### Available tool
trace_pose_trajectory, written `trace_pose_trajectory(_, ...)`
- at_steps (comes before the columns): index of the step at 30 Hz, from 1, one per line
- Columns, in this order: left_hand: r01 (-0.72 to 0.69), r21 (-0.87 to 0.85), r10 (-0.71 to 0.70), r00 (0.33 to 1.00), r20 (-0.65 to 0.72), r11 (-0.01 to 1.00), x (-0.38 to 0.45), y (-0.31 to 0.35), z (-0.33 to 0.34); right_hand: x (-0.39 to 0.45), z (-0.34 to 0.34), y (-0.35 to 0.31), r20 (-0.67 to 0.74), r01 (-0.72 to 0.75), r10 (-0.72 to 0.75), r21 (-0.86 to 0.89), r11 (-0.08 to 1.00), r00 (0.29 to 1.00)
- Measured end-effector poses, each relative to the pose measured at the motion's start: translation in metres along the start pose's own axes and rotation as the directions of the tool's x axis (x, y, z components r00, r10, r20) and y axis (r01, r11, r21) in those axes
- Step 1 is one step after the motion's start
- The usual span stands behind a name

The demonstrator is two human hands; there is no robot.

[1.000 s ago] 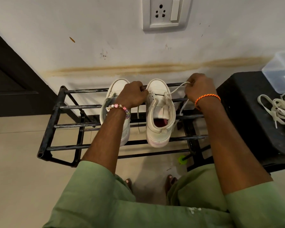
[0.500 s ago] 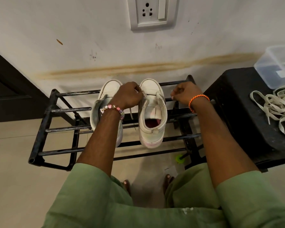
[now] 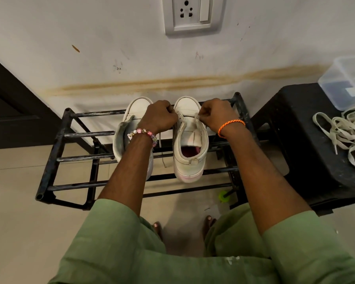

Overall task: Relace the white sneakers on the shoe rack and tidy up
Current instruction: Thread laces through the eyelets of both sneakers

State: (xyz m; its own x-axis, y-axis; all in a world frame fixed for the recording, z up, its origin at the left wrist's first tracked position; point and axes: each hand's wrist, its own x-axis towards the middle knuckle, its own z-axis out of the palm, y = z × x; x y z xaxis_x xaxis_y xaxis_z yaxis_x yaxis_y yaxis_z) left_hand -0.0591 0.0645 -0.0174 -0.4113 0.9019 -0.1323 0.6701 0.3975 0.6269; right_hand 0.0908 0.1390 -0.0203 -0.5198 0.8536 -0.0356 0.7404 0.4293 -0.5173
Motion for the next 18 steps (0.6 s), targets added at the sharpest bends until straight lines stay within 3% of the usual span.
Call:
trace_pose_trajectory(3,0.028,-0.018,-0.027,0.998,0.049,0.999,0.000,0.001,0.001,0.002,0.003,-0.001,-0.002,-0.050,0.050,-0.014,0.999,0.999)
trace_pose_trajectory(8,0.044,-0.038,-0.039,0.994,0.103,0.998,-0.002,0.004,0.002,0.004,0.005,-0.004,0.119,-0.131,0.141,-0.089,0.987,0.983)
trace_pose_trajectory(12,0.074,-0.119,-0.062,0.993,0.096,0.990,-0.008,0.009,-0.003,-0.001,-0.003,-0.010,0.117,-0.229,0.206,0.240,0.943,0.971)
trace_pose_trajectory(15,0.115,-0.252,-0.094,0.991,0.094,0.961,-0.016,0.020,-0.014,-0.009,-0.014,-0.019,0.072,-0.257,0.256,0.496,0.829,0.964)
trace_pose_trajectory(18,0.173,-0.467,-0.131,0.984,0.122,0.867,-0.026,0.041,-0.035,-0.017,-0.031,-0.035,0.107,-0.289,0.287,0.624,0.726,0.952)
